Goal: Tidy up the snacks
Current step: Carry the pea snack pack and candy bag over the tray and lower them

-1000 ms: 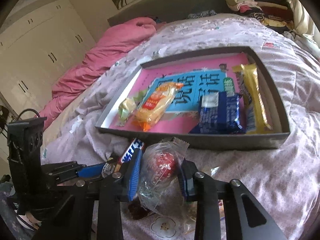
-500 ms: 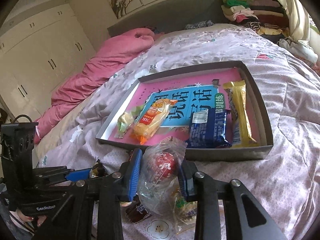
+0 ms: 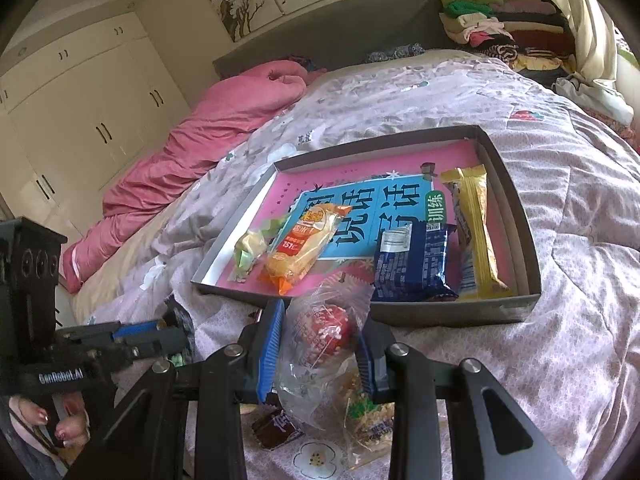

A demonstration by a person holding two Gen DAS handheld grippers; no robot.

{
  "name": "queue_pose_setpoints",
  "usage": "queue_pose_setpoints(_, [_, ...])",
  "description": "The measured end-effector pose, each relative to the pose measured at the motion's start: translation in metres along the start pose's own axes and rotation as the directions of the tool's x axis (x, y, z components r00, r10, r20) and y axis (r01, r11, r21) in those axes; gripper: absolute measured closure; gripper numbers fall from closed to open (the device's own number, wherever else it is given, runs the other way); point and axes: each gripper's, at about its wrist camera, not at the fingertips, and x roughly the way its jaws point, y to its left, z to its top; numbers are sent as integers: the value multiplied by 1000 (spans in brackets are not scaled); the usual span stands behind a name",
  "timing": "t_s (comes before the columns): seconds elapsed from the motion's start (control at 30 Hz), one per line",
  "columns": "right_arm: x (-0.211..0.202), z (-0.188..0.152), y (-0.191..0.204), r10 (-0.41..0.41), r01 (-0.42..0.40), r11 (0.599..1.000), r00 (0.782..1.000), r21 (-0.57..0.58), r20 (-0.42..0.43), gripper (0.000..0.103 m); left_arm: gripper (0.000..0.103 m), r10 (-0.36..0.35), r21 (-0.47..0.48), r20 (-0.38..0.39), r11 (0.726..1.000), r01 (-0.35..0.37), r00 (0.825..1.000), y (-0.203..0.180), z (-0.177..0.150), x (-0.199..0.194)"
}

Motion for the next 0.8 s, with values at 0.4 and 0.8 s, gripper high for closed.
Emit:
queue_pose_setpoints(0.4, [-12, 8, 2, 2, -2, 1000, 998, -3, 59, 69, 75, 23, -10, 70, 1000, -23, 997, 4, 21, -14])
queue_pose_setpoints(0.8, [-27, 23, -16, -42, 39, 999, 990, 29, 137, 69, 75, 55, -11, 117, 998, -54, 992, 1, 49, -13])
